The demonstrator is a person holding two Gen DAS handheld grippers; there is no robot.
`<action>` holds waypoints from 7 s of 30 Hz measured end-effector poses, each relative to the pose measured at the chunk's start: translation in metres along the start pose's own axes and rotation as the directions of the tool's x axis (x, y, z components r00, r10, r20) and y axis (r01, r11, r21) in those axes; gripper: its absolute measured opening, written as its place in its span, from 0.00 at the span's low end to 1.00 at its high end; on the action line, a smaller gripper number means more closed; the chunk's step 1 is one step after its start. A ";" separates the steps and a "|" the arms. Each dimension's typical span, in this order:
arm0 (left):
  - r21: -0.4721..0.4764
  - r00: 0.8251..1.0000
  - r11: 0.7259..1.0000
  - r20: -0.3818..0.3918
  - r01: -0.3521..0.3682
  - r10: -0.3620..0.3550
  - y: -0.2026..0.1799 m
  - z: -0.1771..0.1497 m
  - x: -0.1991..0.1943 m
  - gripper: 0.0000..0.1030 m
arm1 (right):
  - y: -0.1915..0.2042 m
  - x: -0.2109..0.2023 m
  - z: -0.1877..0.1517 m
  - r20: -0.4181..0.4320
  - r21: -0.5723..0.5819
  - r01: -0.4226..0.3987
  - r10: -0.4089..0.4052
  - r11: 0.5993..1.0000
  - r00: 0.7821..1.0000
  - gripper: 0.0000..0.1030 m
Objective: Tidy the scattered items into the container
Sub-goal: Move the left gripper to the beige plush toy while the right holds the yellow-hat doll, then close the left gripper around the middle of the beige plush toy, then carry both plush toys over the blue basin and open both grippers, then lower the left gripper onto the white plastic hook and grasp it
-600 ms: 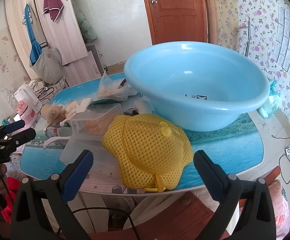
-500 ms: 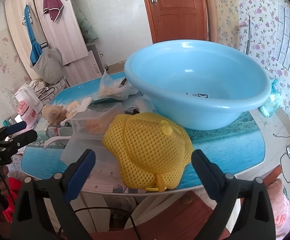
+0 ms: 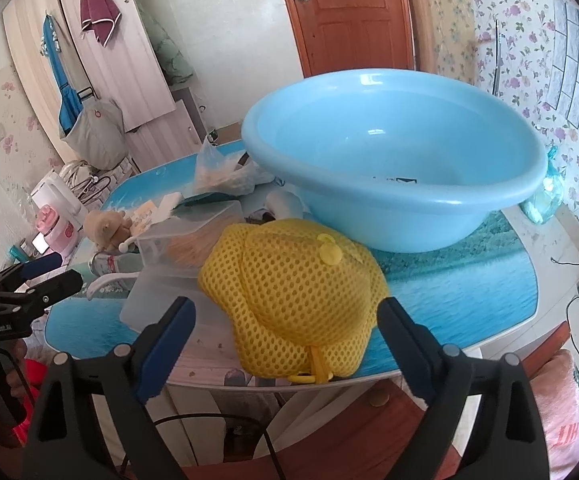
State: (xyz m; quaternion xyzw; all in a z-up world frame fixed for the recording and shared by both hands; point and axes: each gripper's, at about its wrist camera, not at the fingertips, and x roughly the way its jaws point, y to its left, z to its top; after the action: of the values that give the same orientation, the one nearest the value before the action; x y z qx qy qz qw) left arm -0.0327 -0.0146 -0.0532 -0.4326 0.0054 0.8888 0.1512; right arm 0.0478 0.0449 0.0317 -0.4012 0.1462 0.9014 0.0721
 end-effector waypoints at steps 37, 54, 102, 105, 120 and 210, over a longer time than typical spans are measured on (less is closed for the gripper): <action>-0.090 0.999 0.995 0.013 -0.030 0.031 0.067 0.029 0.019 1.00 | -0.006 0.023 0.002 -0.052 0.039 0.003 -0.001 0.999 0.999 0.91; -0.018 0.998 0.998 -0.032 -0.055 0.054 0.061 0.044 0.063 1.00 | -0.002 0.038 0.008 -0.079 0.039 0.040 -0.036 0.998 0.996 0.90; -0.164 0.988 0.974 0.021 0.156 -0.154 0.087 0.042 0.065 0.93 | 0.007 0.016 0.011 -0.008 -0.007 -0.078 0.078 0.997 0.997 0.64; -0.154 0.983 0.970 0.027 0.186 -0.184 0.084 0.037 0.059 0.90 | 0.007 0.016 0.011 -0.007 -0.007 -0.080 0.080 0.997 0.997 0.64; -0.067 0.972 0.986 0.188 0.153 -0.138 0.059 0.052 -0.024 0.90 | 0.020 -0.005 0.015 0.046 -0.050 -0.145 0.147 0.988 0.988 0.64; 0.029 0.992 0.992 0.035 0.120 -0.121 -0.025 -0.016 -0.012 0.86 | -0.022 -0.028 0.013 0.109 0.039 -0.101 0.096 0.994 0.989 0.71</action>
State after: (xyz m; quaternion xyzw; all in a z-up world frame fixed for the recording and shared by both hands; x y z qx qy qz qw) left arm -0.0071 0.0034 -0.0507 -0.4135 -0.0117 0.8858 0.2104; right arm 0.0629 0.0695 0.0563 -0.3429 0.1819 0.9205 0.0441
